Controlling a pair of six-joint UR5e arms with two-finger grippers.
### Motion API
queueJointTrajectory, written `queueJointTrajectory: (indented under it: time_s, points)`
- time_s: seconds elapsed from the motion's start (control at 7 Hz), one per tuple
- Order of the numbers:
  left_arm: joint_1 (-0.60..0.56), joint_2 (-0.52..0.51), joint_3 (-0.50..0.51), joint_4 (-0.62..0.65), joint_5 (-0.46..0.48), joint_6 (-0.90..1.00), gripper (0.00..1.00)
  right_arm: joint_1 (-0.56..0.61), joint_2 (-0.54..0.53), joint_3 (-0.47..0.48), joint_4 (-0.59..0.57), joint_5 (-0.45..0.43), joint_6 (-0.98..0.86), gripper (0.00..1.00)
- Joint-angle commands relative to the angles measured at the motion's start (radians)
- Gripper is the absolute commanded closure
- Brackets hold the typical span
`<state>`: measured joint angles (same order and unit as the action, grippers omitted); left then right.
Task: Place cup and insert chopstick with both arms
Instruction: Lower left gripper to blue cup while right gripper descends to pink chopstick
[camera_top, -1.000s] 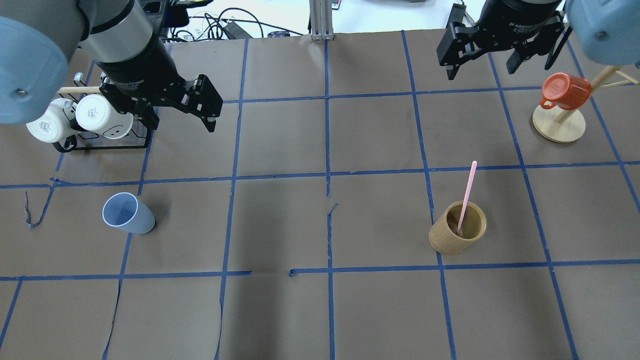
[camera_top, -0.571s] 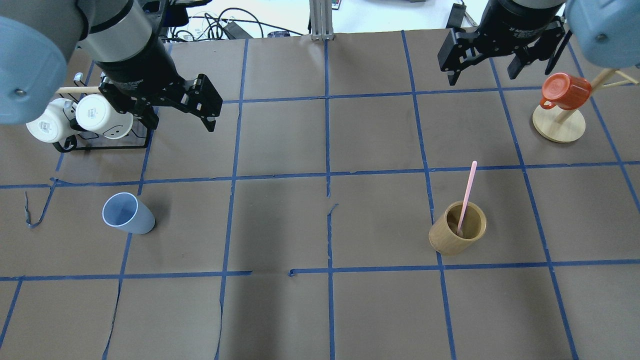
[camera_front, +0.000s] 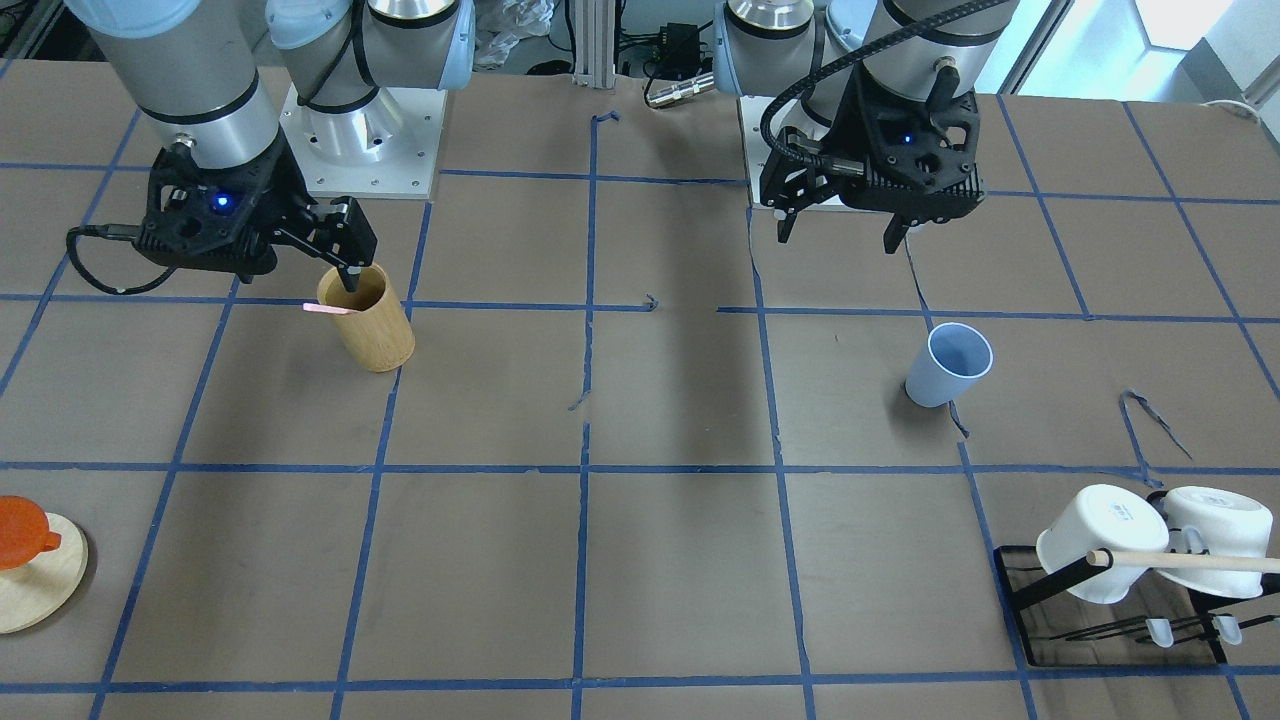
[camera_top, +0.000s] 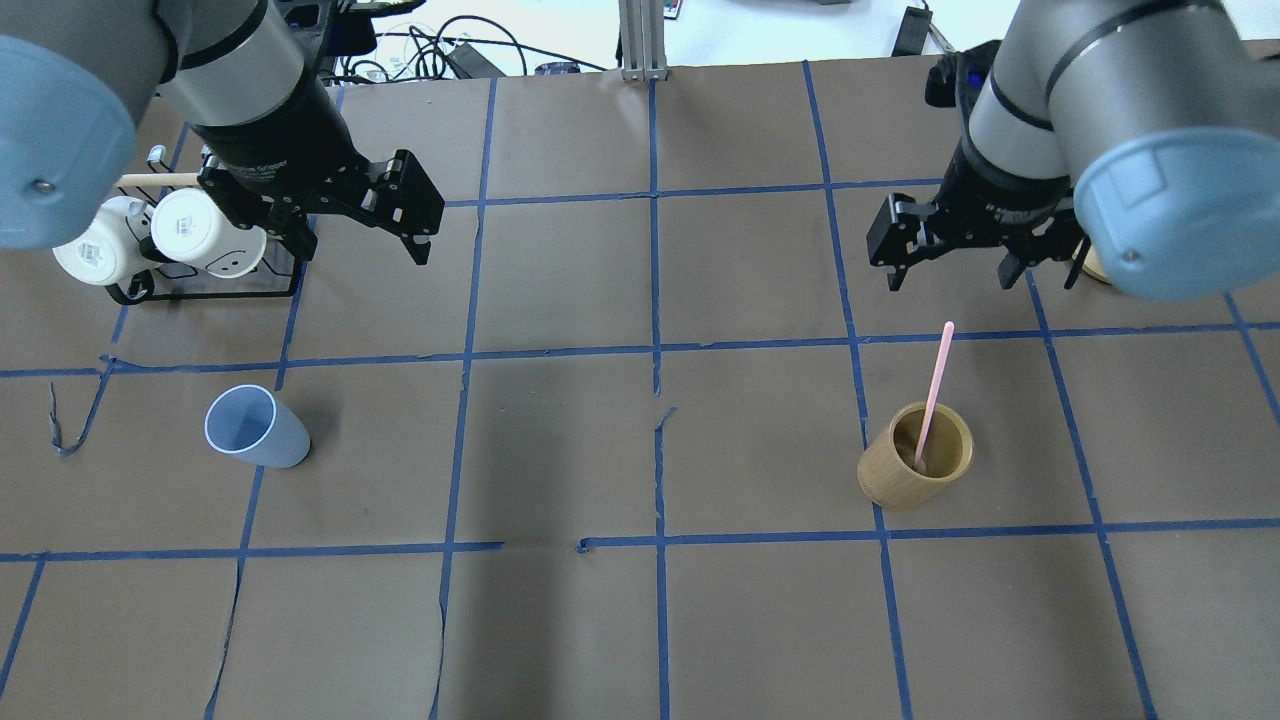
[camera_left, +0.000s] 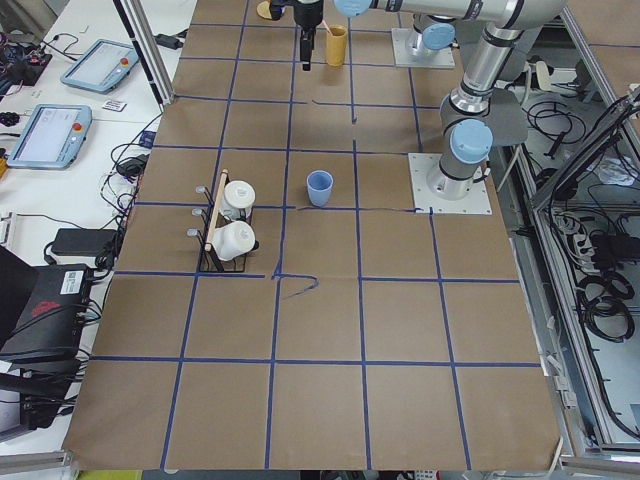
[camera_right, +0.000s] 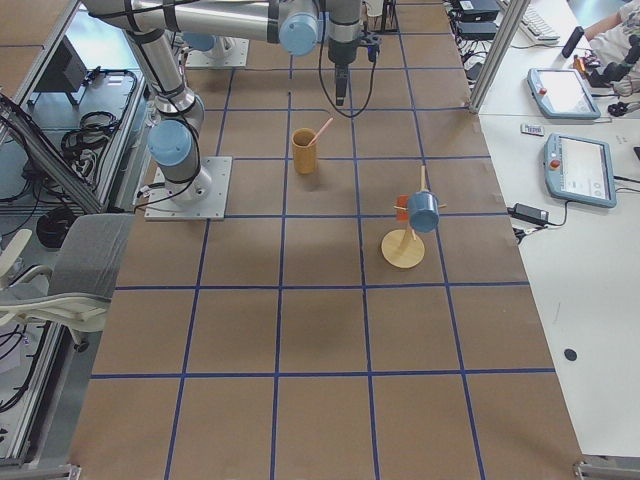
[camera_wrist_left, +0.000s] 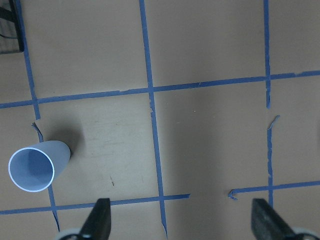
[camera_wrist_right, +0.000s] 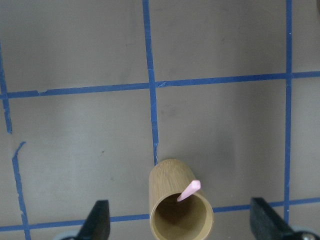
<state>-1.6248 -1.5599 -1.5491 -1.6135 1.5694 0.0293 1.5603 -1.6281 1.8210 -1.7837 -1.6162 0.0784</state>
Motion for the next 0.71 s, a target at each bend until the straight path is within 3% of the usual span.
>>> queueJointTrajectory:
  time_s: [0.0,0.29,0.43,0.57]
  points:
    - [0.081,-0.002,-0.086,0.026,0.006,0.021,0.0,-0.002,-0.036,0.237,-0.272,-0.005,0.089,0.01]
    - [0.187,0.001,-0.211,0.055,0.014,0.087,0.0,-0.003,-0.039,0.27,-0.289,-0.019,0.095,0.05]
    - [0.248,0.006,-0.292,0.116,0.017,0.16,0.0,-0.005,-0.039,0.268,-0.299,-0.021,0.095,0.22]
    - [0.337,0.004,-0.381,0.173,0.035,0.248,0.06,-0.012,-0.039,0.267,-0.302,-0.021,0.095,0.26]
